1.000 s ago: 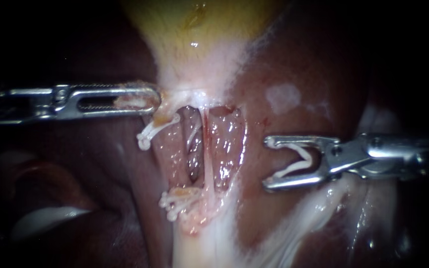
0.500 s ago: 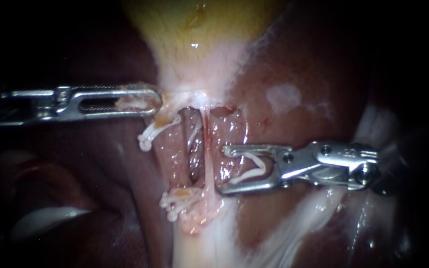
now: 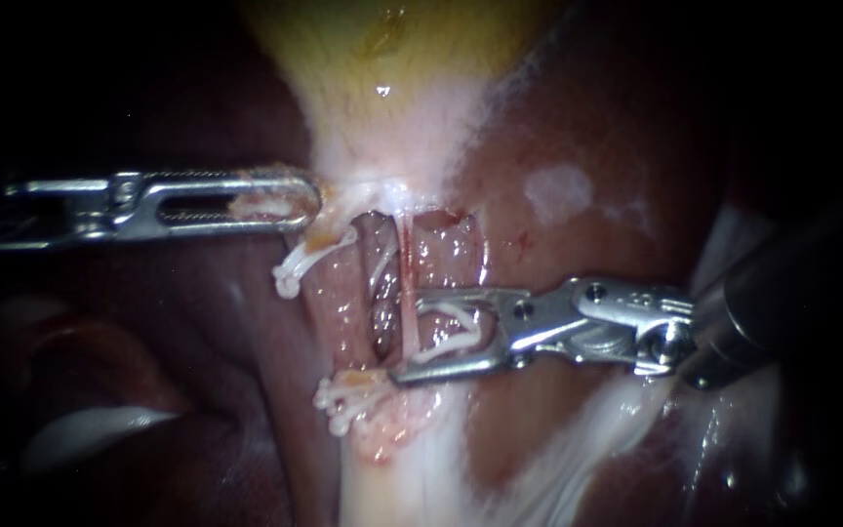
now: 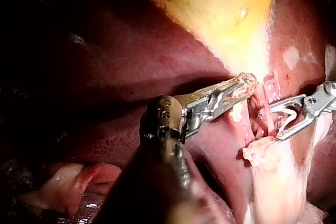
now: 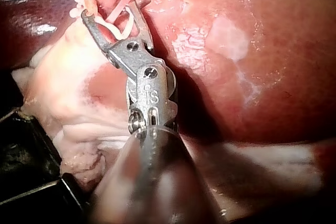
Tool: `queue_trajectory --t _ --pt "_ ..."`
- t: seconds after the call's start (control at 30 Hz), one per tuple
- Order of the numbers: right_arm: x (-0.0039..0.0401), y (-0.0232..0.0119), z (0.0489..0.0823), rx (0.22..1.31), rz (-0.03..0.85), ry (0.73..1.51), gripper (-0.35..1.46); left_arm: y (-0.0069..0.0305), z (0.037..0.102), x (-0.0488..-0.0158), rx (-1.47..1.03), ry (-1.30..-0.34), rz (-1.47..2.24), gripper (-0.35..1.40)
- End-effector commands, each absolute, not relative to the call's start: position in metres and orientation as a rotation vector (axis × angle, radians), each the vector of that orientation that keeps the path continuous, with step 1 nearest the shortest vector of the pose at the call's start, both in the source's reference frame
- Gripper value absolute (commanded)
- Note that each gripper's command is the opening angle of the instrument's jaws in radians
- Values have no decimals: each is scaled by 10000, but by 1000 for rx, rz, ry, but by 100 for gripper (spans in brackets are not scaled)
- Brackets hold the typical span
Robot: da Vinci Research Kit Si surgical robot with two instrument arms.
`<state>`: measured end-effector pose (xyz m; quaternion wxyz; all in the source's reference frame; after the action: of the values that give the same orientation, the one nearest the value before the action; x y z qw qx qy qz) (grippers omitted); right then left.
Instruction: Clipping first clip right tube
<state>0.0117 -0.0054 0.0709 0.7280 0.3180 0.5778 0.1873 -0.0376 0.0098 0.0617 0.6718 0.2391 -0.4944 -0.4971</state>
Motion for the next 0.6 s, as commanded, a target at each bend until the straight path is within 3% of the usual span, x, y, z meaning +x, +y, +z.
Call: queue_trajectory --t 0.03,0.33,0.6 --pt "119 -55 709 709 419 1283 47 98 617 -376 539 -1113 -1119 -35" --pt "130 -66 713 851 470 1395 48 99 618 -376 539 -1113 -1119 -35" --pt "122 -78 700 937 441 1406 43 99 618 -375 539 -1113 -1119 -35"
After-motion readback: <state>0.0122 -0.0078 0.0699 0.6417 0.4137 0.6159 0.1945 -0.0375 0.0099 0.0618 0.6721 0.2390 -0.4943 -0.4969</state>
